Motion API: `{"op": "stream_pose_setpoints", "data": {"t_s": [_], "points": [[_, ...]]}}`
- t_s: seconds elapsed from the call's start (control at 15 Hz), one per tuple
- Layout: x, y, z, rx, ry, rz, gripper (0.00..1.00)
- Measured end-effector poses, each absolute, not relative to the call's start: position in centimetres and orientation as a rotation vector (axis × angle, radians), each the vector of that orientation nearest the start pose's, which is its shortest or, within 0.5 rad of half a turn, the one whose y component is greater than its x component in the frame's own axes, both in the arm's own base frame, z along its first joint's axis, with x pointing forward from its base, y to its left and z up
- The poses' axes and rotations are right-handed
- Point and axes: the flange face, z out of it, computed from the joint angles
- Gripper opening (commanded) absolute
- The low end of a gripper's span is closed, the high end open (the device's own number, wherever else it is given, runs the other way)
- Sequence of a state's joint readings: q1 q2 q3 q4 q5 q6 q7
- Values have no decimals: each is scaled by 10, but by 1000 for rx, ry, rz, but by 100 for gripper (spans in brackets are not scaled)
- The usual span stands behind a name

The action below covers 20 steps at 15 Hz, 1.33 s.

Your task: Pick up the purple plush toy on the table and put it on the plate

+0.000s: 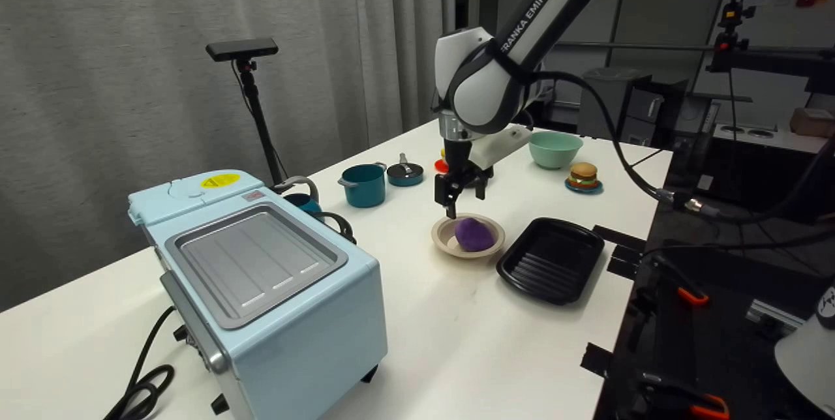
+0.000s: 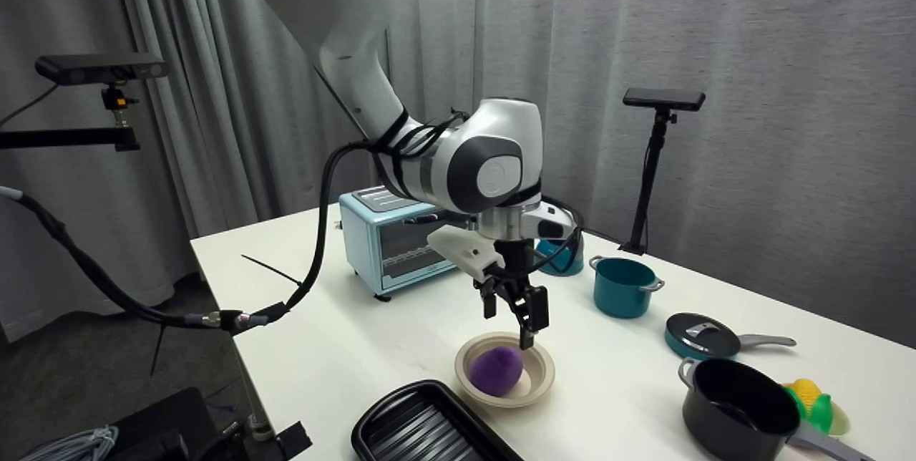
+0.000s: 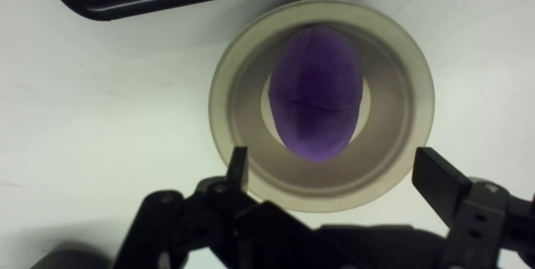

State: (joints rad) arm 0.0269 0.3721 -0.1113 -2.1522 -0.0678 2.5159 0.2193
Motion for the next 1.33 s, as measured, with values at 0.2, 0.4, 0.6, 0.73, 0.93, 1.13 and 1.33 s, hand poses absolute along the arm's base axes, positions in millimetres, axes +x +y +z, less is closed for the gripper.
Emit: {"op": "stream_pose_setpoints", "data": {"t_s": [0.2,0.4,0.6,0.73,0.93,1.13,1.33], "points": [[559,-46,237,-3222,344,-15,100],[558,-46,236,-3223,342,-12,100],[558,-46,235,-3223,341,-7,100],[558,-46,235,-3223,341,-8,100],[558,-46,235,-3223,341,-8,100],[558,-46,235,-3223,341,-7,100],[558,-46,235,-3223,341,-7,100]]}}
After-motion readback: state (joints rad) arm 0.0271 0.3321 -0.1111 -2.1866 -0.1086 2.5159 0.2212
